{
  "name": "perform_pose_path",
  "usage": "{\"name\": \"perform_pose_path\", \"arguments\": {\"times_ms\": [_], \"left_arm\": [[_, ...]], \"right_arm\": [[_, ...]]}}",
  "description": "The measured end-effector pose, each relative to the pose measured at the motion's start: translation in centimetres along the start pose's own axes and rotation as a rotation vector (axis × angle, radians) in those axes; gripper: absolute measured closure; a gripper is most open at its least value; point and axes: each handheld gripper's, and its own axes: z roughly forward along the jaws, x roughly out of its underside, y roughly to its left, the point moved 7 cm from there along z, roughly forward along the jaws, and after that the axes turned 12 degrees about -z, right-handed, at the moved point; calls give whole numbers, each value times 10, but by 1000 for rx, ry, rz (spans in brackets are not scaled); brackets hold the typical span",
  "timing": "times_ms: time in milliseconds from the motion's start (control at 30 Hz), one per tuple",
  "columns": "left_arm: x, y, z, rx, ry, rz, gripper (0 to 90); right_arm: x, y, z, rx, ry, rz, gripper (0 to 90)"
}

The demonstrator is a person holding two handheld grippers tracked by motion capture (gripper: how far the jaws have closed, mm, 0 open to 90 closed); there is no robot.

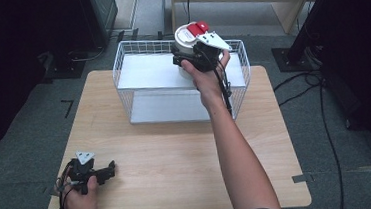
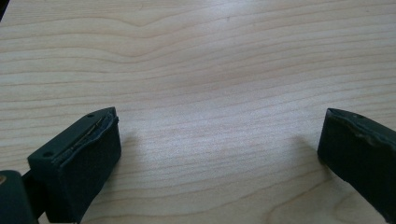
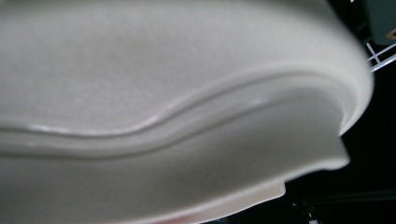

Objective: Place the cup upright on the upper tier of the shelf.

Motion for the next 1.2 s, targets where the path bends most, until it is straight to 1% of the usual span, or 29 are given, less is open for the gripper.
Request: {"name": "perform_pose_path", "arguments": {"times_ms": [200,467,733,767,867,1000,1100,1200], "left_arm": [[0,0,0,0,0,0,0],[0,0,0,1,0,-1,0],[0,0,0,1,2,0,0],[0,0,0,1,2,0,0],[0,0,0,0,2,0,0],[0,0,0,0,3,1,0],[0,0,0,0,3,1,0],[0,0,0,-1,3,3,0]], "right_arm": [[1,-1,-2,-1,-2,-8,7],[7,-3,-11,-12,3,-15,7],[22,-5,-29,-35,13,-34,7],[22,-5,-29,-35,13,-34,7],[29,-8,-37,-37,20,-44,7],[35,-11,-46,-44,23,-34,7],[38,-12,-50,-50,22,-36,7],[41,-13,-59,-54,17,-41,7]]}}
